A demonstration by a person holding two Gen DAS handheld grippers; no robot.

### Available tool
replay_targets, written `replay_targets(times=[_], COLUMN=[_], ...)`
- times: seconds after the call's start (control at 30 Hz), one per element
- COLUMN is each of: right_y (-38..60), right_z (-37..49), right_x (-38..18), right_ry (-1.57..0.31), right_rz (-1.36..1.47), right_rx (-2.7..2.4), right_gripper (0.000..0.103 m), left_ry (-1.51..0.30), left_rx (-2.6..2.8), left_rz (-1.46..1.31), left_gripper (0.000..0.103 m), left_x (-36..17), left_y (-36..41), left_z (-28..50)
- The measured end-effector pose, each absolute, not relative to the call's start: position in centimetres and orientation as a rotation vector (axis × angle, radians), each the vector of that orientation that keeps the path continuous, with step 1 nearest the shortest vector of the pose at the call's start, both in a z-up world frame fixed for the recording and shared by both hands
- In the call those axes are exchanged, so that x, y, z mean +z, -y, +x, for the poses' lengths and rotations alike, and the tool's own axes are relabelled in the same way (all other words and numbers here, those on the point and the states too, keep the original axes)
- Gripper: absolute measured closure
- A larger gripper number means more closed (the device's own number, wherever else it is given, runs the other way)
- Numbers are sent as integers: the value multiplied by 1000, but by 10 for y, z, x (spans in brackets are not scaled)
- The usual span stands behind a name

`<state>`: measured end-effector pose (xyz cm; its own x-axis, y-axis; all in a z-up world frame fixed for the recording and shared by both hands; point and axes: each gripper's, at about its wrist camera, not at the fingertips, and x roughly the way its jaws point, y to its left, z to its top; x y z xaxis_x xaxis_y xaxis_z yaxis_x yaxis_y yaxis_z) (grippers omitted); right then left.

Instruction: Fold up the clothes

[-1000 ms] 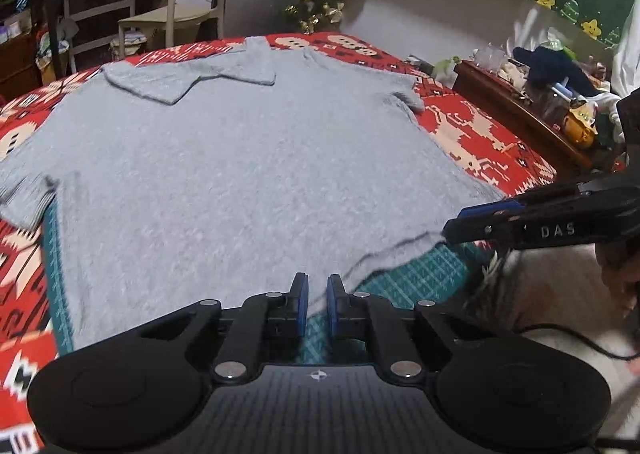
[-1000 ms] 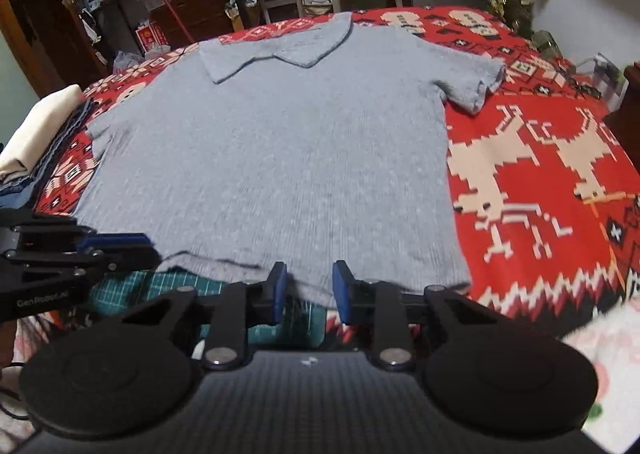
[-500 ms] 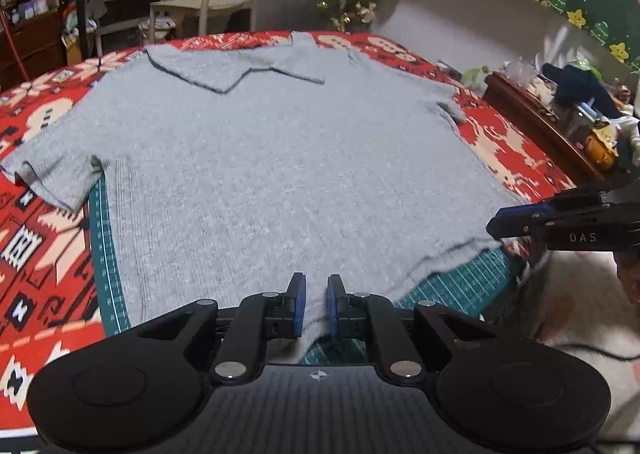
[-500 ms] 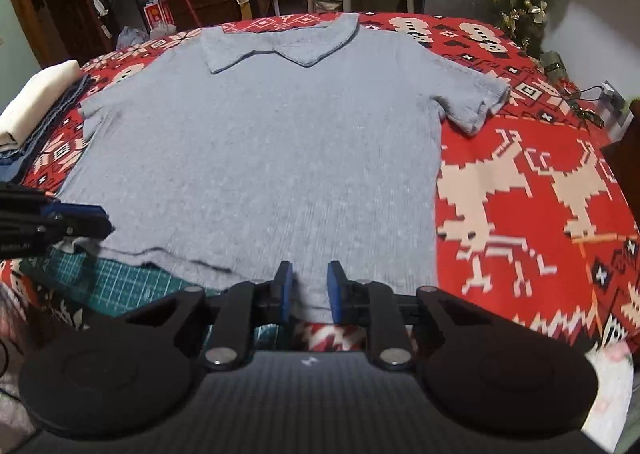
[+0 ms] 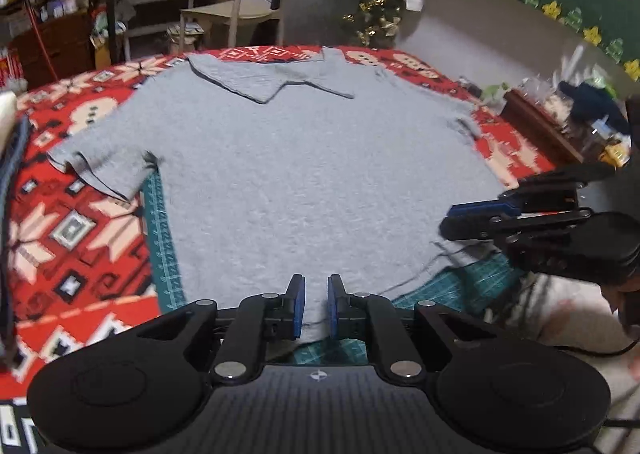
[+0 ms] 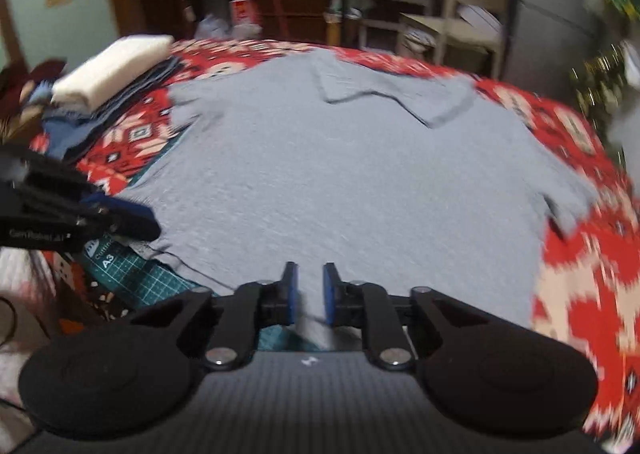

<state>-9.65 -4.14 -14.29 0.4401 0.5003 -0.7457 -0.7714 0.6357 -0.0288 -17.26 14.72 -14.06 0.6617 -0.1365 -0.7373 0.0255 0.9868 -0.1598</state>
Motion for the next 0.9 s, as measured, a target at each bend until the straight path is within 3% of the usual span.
replay_targets(times=[0.5, 0.9], right_y=[41, 35], right_z=[-115, -98], right_x=[-139, -154], right_ry=[-811, -850], right_rz=[-415, -426], right_rx=[861, 819], right_gripper=[95, 93], left_ry=[-846, -899], left_rx=[-108, -182], left_rz=[-231, -81], left_gripper=[93, 93], left_x=[-140, -150], left_y=[-172, -138], left_z=[-187, -170])
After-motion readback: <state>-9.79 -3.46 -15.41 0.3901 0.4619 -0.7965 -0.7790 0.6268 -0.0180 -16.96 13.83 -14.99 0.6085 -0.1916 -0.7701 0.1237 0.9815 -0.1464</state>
